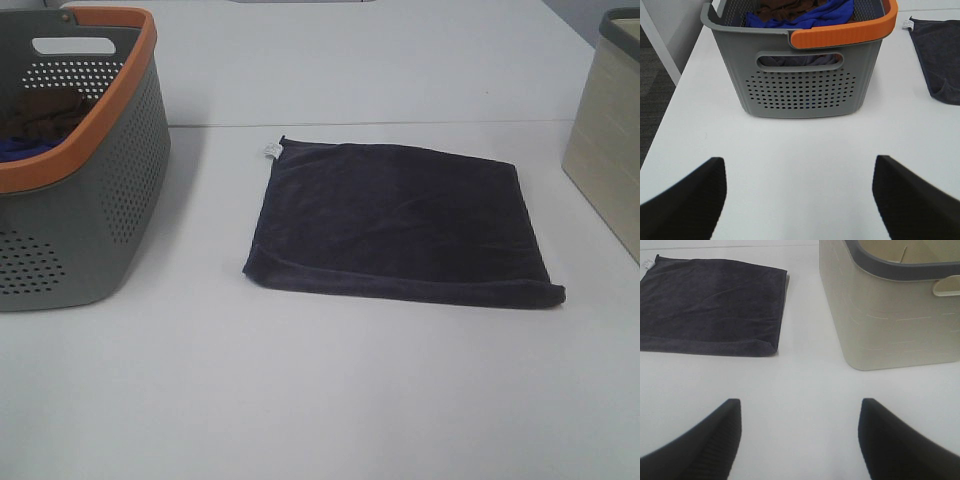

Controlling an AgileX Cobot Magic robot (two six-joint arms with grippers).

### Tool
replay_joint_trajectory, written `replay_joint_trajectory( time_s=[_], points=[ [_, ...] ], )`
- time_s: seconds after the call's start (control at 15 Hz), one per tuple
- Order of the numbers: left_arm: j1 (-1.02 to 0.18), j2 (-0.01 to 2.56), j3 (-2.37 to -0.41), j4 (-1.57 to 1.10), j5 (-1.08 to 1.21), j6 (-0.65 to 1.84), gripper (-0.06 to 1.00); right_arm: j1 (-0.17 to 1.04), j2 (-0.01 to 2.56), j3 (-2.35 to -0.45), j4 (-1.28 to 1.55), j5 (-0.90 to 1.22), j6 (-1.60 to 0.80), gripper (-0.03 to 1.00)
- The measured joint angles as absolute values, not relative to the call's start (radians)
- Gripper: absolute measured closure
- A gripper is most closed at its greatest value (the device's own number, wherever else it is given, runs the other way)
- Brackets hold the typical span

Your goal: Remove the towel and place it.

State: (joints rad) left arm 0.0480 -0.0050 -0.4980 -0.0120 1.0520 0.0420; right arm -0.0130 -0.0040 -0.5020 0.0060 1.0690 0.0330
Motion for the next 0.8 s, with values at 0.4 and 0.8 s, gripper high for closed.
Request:
replay_joint_trajectory(
  time_s=[0.4,0.8],
  points=[
    [0.048,-0.005,-0.498,-0.014,1.052,0.018,0.19,-0.013,-0.004,-0.502,0.000,1.069,0.037,0.37],
    [0.048,-0.005,-0.498,-0.014,1.052,0.011,0.19,-0.013,-0.004,-0.502,0.000,1.069,0.037,0.37]
  ],
)
